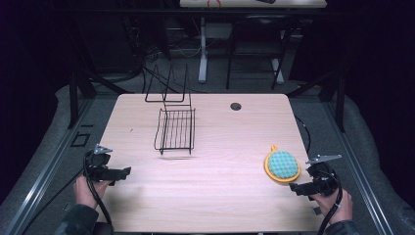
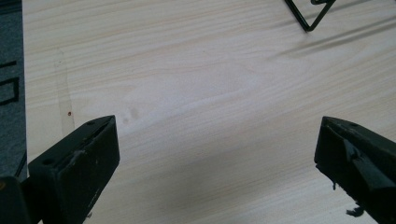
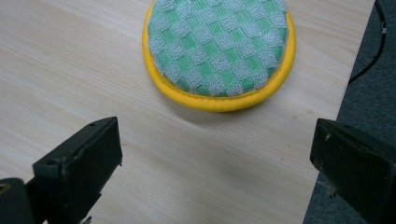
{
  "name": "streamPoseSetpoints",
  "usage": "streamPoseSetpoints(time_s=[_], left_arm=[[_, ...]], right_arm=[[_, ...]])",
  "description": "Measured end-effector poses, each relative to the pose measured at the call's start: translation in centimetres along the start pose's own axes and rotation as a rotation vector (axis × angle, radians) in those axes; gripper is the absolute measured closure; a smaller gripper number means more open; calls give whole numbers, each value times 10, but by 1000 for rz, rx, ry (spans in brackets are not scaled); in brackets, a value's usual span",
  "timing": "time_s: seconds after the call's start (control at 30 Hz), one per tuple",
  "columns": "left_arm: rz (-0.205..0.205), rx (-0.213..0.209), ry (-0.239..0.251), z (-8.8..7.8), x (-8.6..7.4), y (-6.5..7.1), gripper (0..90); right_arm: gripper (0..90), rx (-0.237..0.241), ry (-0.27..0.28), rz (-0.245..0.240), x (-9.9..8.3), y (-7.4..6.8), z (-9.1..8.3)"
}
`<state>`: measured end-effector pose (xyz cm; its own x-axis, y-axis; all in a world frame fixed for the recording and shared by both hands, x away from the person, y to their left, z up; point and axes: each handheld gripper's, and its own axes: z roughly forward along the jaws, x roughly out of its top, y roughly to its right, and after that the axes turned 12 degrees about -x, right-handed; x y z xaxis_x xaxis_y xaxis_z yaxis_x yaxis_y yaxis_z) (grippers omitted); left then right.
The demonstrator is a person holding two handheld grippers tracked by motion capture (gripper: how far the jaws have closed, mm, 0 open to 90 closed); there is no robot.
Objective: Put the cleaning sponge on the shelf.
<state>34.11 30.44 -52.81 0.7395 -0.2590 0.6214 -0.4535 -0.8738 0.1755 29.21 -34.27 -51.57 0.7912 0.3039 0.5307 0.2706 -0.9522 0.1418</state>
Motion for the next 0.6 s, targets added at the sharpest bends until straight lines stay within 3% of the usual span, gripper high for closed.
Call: streamPoseSetpoints(time_s=[0.6], left_arm=[[17,-1,5,4,8,1,0]], right_arm=[[17,0,28,-25,14,0,3]])
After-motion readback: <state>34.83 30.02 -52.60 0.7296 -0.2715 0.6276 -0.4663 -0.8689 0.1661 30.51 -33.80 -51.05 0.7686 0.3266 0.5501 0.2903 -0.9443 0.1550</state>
